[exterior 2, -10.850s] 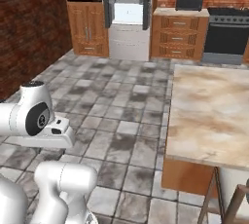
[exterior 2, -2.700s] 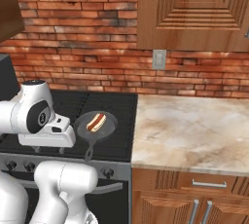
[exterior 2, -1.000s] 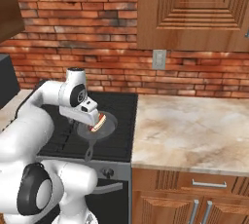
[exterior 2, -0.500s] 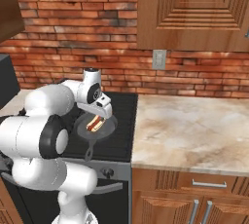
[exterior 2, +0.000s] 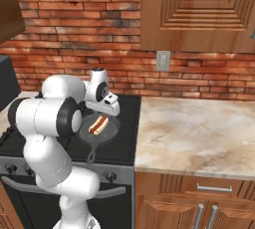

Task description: Place the cold items (lemon wedge and cucumber) from the fridge in one tupperware on the dining counter. Place the warm items (hot dog and kebab skewer) in the stove area in another tupperware.

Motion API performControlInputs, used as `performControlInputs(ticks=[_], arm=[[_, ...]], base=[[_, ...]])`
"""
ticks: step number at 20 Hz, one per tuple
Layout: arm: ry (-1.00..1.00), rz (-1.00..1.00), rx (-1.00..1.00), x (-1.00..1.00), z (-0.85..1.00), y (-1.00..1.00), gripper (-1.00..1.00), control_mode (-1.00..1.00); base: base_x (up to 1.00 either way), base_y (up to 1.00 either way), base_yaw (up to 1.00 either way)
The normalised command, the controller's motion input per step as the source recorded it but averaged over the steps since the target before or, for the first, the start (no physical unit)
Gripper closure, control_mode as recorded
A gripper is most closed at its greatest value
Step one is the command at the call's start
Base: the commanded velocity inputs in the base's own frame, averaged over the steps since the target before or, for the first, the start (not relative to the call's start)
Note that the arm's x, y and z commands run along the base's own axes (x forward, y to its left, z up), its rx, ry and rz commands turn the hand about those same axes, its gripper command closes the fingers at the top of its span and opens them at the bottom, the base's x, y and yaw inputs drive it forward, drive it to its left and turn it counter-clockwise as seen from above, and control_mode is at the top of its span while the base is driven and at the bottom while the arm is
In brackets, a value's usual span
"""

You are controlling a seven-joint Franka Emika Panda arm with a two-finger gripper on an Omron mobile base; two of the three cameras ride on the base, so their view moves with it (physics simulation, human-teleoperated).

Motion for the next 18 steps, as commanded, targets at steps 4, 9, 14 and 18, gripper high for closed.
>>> performControlInputs(ticks=[4,9,14,18], arm=[[0.00,-0.01,0.00,-0.35,-0.02,0.00,-1.00,-1.00],[0.00,0.00,0.00,-0.54,0.00,0.00,-1.00,-1.00],[0.00,0.01,-0.01,-0.02,-0.05,0.02,-1.00,-1.00],[0.00,0.02,-0.01,0.22,-0.03,0.02,-1.00,-1.00]], base=[[0.00,0.00,0.00],[0.00,0.00,0.00],[0.00,0.00,0.00],[0.00,0.00,0.00]])
